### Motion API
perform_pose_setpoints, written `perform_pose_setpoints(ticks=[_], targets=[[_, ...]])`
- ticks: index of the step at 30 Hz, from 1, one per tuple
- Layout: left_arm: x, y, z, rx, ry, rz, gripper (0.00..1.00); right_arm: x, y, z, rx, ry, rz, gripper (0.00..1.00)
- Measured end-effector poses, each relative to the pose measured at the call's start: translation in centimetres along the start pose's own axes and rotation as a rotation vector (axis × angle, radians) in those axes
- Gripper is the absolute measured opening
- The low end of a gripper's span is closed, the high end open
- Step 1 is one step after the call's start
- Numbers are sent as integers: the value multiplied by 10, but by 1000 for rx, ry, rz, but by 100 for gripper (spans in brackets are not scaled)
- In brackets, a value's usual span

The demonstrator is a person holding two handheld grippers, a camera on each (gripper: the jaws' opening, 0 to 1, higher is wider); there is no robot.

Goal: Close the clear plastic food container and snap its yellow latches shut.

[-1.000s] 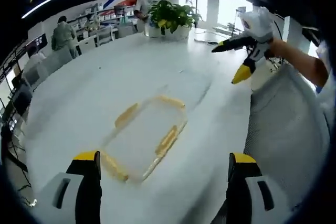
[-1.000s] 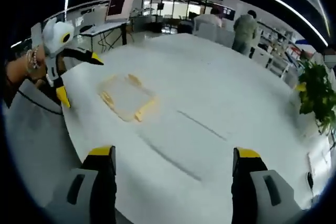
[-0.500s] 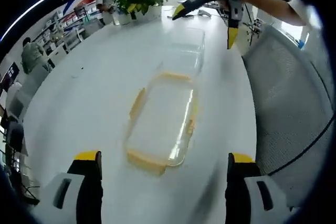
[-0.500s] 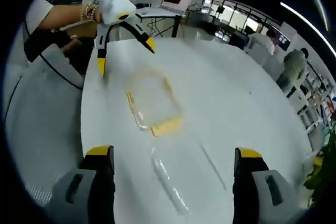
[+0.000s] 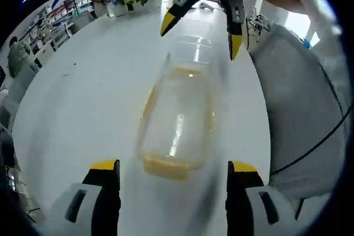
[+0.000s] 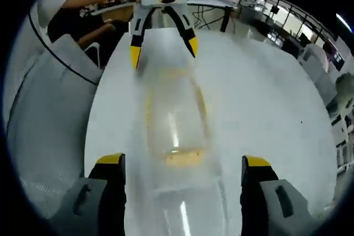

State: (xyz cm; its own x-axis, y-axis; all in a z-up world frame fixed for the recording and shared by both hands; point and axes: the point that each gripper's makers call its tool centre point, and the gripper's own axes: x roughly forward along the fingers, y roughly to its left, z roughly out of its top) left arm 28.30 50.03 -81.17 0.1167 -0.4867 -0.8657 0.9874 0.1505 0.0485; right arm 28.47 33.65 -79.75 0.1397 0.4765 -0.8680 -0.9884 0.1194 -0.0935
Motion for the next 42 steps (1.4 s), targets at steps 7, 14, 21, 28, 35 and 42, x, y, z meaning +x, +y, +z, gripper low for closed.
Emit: perform_pose_setpoints(ticks=[7,14,21,28,35,42], targets=[[8,6,-4,1,6,-40,57,8,-1,-1,-32,28,71,61],[19,7,-15,62,80,-68,53,21,-2,-6,-40,61,96,57],[25,7,-16,79,95,-94,49,33,2,-12,-78,109,125,53],[26,7,-15,98,100,-103,44,42,3,-15,-100,138,142,43],[27,11,-13,118,110,-87,40,49,1,-20,-102,187,142,38],[27,11,-14,107,121,-85,37,48,1,-19,-95,194,139,38]])
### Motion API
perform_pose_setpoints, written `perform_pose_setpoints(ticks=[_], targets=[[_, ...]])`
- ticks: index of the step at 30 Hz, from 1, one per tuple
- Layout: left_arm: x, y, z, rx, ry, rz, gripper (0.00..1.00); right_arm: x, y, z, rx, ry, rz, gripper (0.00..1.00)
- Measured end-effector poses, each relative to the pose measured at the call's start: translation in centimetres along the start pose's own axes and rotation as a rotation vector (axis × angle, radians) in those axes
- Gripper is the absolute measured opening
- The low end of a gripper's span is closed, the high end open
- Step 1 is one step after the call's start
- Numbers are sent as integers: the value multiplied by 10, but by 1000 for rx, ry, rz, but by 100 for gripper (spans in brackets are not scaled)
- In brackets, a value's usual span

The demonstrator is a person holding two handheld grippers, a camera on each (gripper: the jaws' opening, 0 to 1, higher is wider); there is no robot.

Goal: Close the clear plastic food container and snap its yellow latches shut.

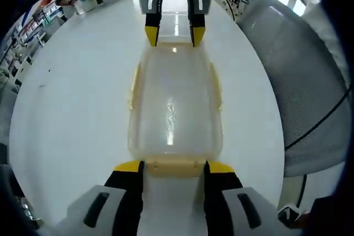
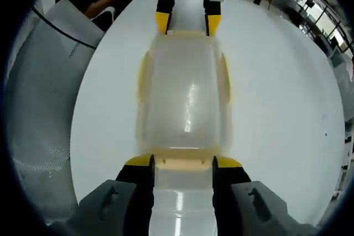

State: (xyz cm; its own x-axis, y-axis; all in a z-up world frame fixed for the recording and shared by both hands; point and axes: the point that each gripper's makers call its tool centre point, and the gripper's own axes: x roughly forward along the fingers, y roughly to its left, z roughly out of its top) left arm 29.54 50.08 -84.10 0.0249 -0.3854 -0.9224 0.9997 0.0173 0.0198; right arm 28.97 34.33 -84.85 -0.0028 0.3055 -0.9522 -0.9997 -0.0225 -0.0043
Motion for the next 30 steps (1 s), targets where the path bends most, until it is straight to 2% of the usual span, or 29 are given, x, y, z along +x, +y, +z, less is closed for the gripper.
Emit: perform_pose_setpoints(ticks=[3,18,30], targets=[[0,0,-1,-1,10,1,34,0,-1,0,9,1,-1,37],[1,-1,-2,-20,51,-1,34,0,-1,0,21,3,9,36],[2,0,-3,-23,34,-6,33,0,-1,-1,29,5,4,36]])
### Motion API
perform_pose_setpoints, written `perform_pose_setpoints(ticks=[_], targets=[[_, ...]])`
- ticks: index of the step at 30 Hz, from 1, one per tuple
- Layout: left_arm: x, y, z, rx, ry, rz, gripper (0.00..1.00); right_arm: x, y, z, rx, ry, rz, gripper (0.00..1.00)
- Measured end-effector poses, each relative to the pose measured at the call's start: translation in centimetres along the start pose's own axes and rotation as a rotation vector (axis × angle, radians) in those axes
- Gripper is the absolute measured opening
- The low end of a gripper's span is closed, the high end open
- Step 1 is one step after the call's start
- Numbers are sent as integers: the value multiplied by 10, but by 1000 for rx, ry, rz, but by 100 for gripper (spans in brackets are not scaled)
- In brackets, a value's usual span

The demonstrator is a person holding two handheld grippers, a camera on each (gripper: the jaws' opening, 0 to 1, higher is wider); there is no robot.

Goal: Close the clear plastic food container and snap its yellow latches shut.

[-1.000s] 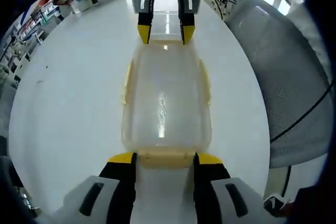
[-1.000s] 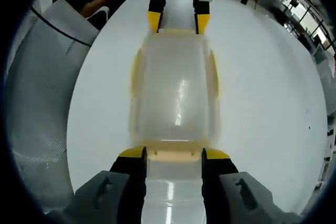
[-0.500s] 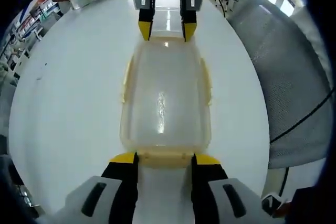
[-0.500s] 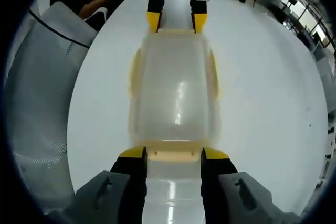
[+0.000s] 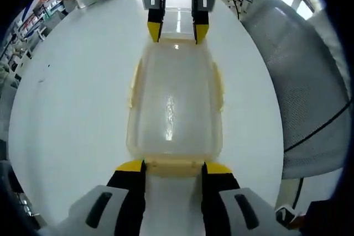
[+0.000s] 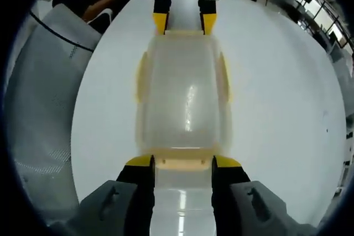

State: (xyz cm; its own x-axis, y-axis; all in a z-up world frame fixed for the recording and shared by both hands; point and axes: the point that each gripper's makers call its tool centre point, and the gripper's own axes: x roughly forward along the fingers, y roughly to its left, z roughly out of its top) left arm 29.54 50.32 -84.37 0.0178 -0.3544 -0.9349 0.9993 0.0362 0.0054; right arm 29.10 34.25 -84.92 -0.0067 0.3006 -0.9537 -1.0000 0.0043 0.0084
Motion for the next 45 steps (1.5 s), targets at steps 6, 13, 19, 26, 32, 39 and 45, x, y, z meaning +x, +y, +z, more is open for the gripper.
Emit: perform_pose_setpoints(ticks=[6,13,19,26,32,39,45], targets=[[0,0,1,-1,-7,-5,33,0,-1,0,-3,-4,-1,36],[0,1,2,-1,-2,-34,33,-1,-1,0,-2,-11,-5,36],[1,-2,2,34,59,-14,33,-2,1,-1,-11,-29,-19,36],[-1,-1,1,36,86,-10,33,-9,1,5,-24,-56,-39,36],[-18,5,8,27,68,8,33,-21,-5,9,-27,-78,-48,36],[-25,5,16,15,52,18,33,-33,-7,8,-41,-95,-57,36],[-31,3,25,12,48,18,33,-48,-7,5,-47,-110,-62,36]])
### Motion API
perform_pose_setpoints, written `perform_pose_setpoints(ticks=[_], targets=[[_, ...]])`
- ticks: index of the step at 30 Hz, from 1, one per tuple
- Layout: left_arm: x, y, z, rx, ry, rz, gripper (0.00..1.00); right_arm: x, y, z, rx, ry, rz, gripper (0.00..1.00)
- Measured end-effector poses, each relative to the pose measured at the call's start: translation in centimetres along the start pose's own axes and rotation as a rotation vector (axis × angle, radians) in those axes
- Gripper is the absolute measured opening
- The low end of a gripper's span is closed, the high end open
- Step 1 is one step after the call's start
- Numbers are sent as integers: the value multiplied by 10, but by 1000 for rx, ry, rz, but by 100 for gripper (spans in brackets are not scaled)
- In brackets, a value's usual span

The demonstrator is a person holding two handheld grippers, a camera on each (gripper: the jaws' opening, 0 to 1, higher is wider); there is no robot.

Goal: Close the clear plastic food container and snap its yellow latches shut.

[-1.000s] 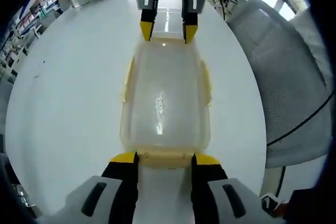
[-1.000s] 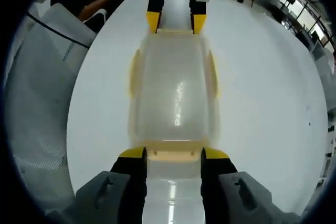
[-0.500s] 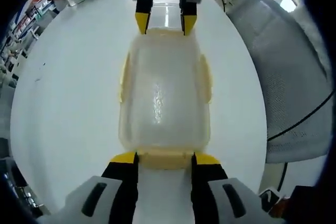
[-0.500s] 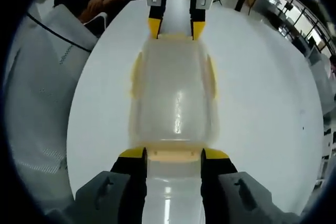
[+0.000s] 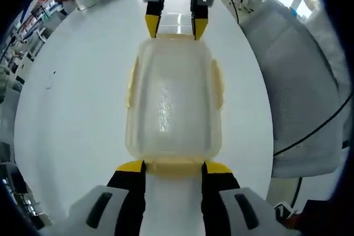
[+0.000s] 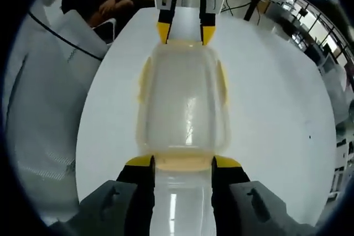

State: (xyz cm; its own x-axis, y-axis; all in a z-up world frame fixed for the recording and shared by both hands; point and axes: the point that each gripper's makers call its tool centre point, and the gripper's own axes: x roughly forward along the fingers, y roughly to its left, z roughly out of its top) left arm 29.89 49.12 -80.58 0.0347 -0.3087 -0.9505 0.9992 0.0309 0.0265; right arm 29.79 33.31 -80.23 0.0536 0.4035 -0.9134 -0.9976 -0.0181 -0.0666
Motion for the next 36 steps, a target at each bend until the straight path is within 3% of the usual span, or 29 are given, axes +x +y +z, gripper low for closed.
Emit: perform_pose_setpoints(ticks=[9,23,31,36], targets=[[-11,2,20,-9,-6,14,33,-21,-5,-7,-6,-30,-8,36],[-26,4,31,-29,31,39,33,-38,-10,-8,-30,-83,-8,36],[-23,1,55,-32,26,38,33,-51,-6,-28,-29,-85,-7,36],[-17,-2,78,-27,17,35,33,-61,-3,-48,-24,-77,-9,36]])
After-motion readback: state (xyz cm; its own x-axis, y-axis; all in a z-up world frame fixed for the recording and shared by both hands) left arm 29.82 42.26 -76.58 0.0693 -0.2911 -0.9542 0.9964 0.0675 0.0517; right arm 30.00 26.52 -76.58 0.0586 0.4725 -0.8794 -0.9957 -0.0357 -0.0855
